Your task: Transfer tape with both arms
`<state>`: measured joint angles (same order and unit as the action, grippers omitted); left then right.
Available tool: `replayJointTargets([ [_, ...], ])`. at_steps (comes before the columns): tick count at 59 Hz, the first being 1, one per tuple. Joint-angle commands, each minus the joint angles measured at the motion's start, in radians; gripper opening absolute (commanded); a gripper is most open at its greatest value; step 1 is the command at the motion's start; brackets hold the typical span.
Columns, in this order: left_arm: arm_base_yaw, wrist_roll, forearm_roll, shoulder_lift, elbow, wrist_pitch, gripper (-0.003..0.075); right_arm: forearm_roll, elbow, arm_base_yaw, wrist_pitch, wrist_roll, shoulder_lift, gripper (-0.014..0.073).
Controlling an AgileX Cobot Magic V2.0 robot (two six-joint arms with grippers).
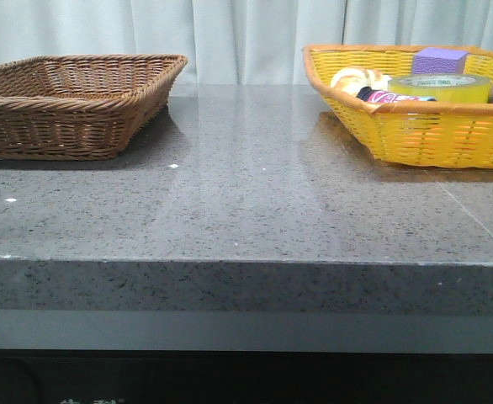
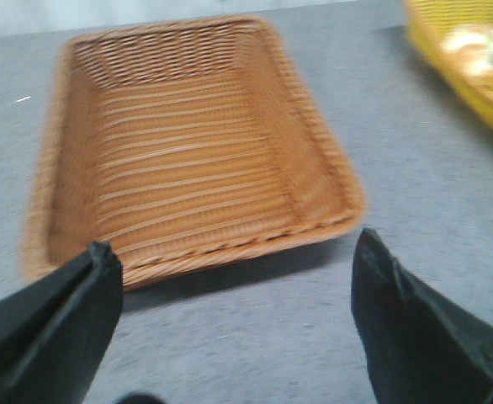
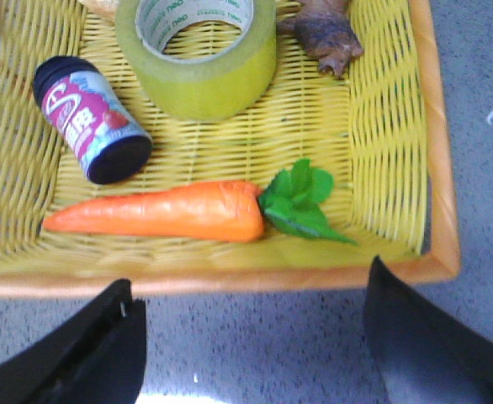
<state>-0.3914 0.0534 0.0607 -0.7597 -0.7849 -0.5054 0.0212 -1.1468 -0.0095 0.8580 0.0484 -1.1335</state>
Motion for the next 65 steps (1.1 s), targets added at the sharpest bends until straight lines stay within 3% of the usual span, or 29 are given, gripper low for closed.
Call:
replayJointTargets([
  [1,-0.08,-0.001,-0.022,0.001,-0.037,0.099,0.0544,-0.007,-0.142,-0.004,0.019,0.004,-0.08,0.0558],
  [13,-0.2,-0.001,-0.075,0.001,-0.037,0.112,0.0544,-0.005,-0.38,-0.009,0.146,0.009,-0.288,0.0558],
  [25,-0.216,-0.001,-0.149,0.001,-0.037,0.119,0.0544,0.014,-0.591,-0.033,0.247,0.015,-0.477,0.0555],
  [30,-0.216,-0.001,-0.149,0.001,-0.037,0.119,0.0544,0.017,-0.658,-0.034,0.275,0.015,-0.551,0.0514],
  [38,-0.216,-0.001,-0.149,0.001,-0.037,0.119,0.0544,0.037,-0.753,-0.034,0.284,0.015,-0.647,0.0444],
  [65,-0.216,-0.001,-0.149,0.001,-0.035,0.115,0.0544,0.051,-0.931,-0.037,0.248,0.015,-0.882,0.0442],
])
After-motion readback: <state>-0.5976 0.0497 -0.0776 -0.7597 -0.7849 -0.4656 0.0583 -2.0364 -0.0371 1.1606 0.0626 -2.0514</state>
